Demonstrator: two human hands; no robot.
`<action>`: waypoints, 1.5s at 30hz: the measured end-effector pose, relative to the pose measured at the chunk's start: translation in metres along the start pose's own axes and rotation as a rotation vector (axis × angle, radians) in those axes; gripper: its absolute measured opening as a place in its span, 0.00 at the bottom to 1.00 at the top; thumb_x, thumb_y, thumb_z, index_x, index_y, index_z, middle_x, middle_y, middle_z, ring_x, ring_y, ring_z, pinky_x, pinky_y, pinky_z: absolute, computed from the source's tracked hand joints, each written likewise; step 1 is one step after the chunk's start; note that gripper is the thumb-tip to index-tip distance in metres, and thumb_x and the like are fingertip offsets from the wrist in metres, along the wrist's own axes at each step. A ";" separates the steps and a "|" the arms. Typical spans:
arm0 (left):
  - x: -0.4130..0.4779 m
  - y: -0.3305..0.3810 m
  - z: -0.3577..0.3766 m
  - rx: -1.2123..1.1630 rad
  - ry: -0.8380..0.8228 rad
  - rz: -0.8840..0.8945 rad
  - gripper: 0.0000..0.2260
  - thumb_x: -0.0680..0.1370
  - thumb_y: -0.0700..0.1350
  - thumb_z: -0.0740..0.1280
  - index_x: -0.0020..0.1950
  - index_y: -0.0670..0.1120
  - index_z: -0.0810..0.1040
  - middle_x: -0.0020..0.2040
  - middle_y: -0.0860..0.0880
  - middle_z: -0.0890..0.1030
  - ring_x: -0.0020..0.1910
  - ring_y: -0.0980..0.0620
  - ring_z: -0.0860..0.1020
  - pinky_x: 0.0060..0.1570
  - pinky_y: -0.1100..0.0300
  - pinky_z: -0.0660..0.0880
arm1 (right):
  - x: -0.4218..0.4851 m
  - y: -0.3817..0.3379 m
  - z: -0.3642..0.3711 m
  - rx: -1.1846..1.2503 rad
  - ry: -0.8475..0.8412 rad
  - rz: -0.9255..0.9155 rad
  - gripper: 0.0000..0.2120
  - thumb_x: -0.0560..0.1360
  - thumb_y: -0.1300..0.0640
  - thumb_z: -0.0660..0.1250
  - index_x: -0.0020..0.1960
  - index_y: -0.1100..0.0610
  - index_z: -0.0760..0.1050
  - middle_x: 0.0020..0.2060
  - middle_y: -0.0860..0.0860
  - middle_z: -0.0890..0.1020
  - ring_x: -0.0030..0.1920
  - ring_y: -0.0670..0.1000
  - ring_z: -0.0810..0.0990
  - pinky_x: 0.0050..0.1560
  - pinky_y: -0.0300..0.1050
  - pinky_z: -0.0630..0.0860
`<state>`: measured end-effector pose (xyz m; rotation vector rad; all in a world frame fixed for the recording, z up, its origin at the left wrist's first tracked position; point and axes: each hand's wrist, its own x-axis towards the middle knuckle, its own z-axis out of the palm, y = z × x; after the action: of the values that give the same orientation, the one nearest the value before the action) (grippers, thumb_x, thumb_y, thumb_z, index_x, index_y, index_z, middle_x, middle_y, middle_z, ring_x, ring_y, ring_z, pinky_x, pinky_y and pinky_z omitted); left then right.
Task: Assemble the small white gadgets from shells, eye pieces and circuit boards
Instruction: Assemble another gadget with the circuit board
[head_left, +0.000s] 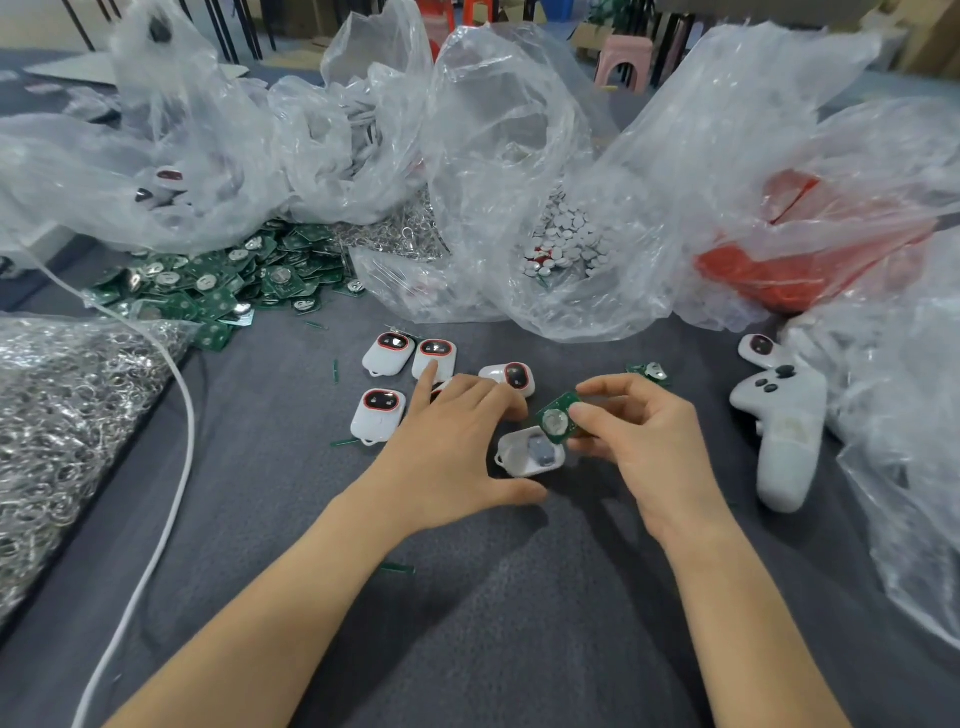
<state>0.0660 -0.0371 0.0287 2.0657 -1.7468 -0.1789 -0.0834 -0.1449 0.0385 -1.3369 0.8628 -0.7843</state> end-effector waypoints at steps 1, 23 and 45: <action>0.000 0.000 0.000 0.043 0.010 -0.001 0.29 0.64 0.70 0.66 0.56 0.53 0.72 0.50 0.60 0.68 0.61 0.56 0.66 0.74 0.46 0.45 | -0.001 0.000 0.000 -0.008 -0.022 0.002 0.08 0.71 0.70 0.70 0.44 0.59 0.81 0.36 0.57 0.84 0.36 0.52 0.84 0.35 0.40 0.80; 0.002 -0.003 0.000 0.046 -0.036 -0.020 0.23 0.65 0.68 0.67 0.50 0.53 0.75 0.45 0.59 0.68 0.57 0.54 0.67 0.73 0.46 0.52 | -0.002 0.009 0.011 -0.571 -0.049 -0.143 0.07 0.72 0.60 0.72 0.38 0.49 0.82 0.33 0.44 0.83 0.37 0.40 0.81 0.40 0.34 0.77; 0.003 -0.002 0.003 0.047 -0.019 -0.016 0.25 0.63 0.70 0.65 0.46 0.51 0.75 0.44 0.58 0.70 0.53 0.54 0.69 0.72 0.45 0.54 | -0.005 0.011 0.018 -0.777 0.002 -0.269 0.03 0.71 0.61 0.72 0.40 0.55 0.80 0.37 0.47 0.78 0.37 0.44 0.77 0.41 0.38 0.74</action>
<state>0.0677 -0.0406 0.0260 2.1184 -1.7625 -0.1640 -0.0706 -0.1311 0.0287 -2.1704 1.0535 -0.6721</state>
